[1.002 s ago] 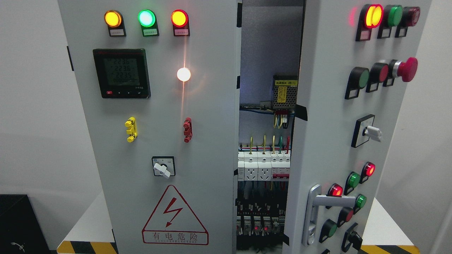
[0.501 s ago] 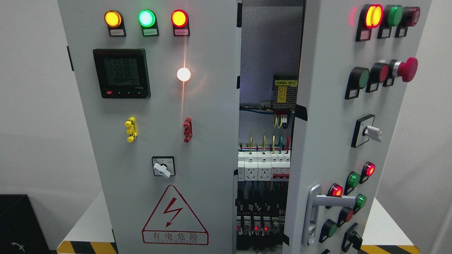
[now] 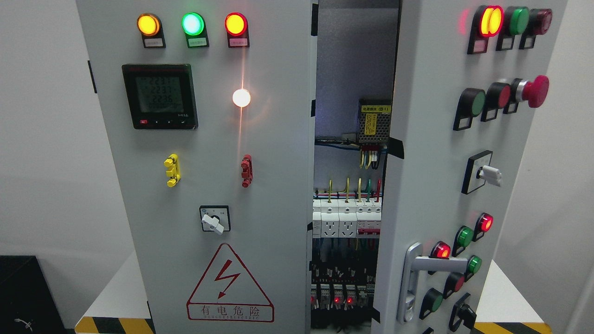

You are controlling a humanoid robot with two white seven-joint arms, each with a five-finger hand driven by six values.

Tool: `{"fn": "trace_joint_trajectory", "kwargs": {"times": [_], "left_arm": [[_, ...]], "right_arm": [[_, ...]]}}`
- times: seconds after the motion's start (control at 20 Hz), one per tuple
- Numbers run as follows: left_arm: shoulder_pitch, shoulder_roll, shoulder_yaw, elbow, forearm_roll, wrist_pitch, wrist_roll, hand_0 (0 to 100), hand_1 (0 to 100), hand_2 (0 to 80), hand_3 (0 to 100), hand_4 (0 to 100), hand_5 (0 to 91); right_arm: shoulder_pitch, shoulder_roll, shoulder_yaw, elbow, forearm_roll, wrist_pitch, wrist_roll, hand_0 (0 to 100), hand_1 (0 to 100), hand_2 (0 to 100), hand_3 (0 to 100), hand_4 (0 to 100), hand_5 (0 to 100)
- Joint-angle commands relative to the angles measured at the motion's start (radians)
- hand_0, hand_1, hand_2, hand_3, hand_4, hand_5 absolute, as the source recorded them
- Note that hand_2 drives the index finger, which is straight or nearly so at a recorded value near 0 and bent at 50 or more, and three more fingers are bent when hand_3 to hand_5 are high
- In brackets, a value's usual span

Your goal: Open door with both hands

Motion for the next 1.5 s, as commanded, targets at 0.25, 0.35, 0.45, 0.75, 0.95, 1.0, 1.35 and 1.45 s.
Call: {"fn": "trace_joint_trajectory", "kwargs": {"times": [0.25,0.35,0.45,0.75,0.95,1.0,1.35,1.45], "left_arm": [[-0.066,0.097,-0.018,-0.391,-0.021,-0.003,0.001,0,0,0.0,0,0,0.0],[-0.067,0.097,-0.020,-0.478,-0.021,-0.001,0.001,0,0,0.0,0,0,0.0],[-0.069,0.087,-0.026,-0.567,-0.020,-0.001,0.001,0,0,0.0,0,0,0.0],[-0.132,0.086,-0.118,-0.750,0.018,-0.001,0.001,0,0,0.0,0,0,0.0],[-0.191,0.084,-0.182,-0.813,0.112,0.006,0.000,0,0,0.0,0,0,0.0],[-0.199,0.086,-0.213,-0.832,0.130,0.006,0.000,0,0,0.0,0,0,0.0],[-0.077,0.220,-0.467,-1.162,0.323,0.006,0.001,0,0,0.0,0,0,0.0],[-0.043,0.291,-0.517,-1.270,0.394,0.006,0.001,0,0,0.0,0,0,0.0]], "right_arm": [[-0.002,0.000,-0.011,0.000,0.000,0.000,0.000,0,0,0,0,0,0],[-0.002,0.000,-0.011,0.000,0.000,0.000,0.000,0,0,0,0,0,0],[0.002,0.000,-0.011,0.000,0.000,0.000,0.000,0,0,0,0,0,0],[0.002,0.000,-0.011,0.000,0.000,0.000,0.000,0,0,0,0,0,0],[-0.002,0.000,-0.011,0.000,0.000,0.000,0.000,0,0,0,0,0,0],[0.001,0.000,-0.011,0.000,0.000,0.000,0.000,0,0,0,0,0,0],[0.001,-0.001,-0.011,0.000,0.000,0.000,0.000,0,0,0,0,0,0],[0.002,0.000,-0.011,0.000,0.000,0.000,0.000,0,0,0,0,0,0]]}}
